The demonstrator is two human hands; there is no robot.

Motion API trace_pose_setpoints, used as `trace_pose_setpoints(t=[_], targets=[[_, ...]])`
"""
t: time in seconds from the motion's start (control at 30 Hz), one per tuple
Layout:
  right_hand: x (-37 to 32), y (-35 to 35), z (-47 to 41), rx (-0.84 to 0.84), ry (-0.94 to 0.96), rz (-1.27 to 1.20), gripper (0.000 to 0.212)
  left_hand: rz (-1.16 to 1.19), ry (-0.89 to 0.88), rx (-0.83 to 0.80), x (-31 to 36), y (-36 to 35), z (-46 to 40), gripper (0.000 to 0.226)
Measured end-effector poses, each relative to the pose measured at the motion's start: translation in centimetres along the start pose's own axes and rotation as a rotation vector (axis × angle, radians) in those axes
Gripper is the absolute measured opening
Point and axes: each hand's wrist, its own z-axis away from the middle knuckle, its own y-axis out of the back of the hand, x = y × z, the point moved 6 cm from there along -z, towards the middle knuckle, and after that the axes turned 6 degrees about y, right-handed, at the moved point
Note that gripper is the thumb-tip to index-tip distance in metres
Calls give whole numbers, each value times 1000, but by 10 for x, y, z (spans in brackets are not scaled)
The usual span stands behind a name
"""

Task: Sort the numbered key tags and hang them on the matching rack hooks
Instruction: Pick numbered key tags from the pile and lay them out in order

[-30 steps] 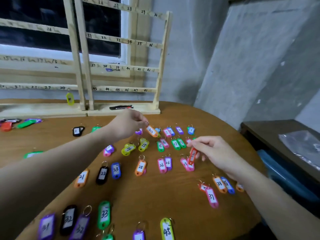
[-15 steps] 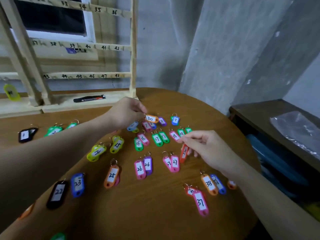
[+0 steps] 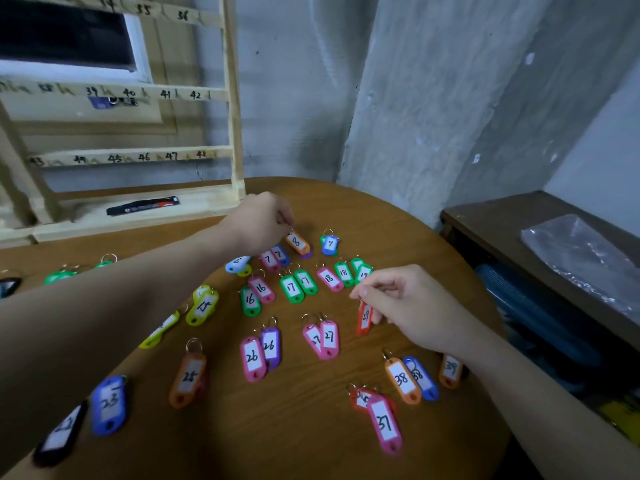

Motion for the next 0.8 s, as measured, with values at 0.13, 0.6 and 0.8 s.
trace_pose_setpoints(t=[0.13,0.6,0.8], targets=[[0,-3,0,-41,15,92,16,-49,-10,44,4,-4,-1,19],[20,50,-13,73,-17,170,15,-181,-95,115,-16,27,66,27],[23,42,-17,45,-40,268,17,-221,-127,164,-27,51,105,25]])
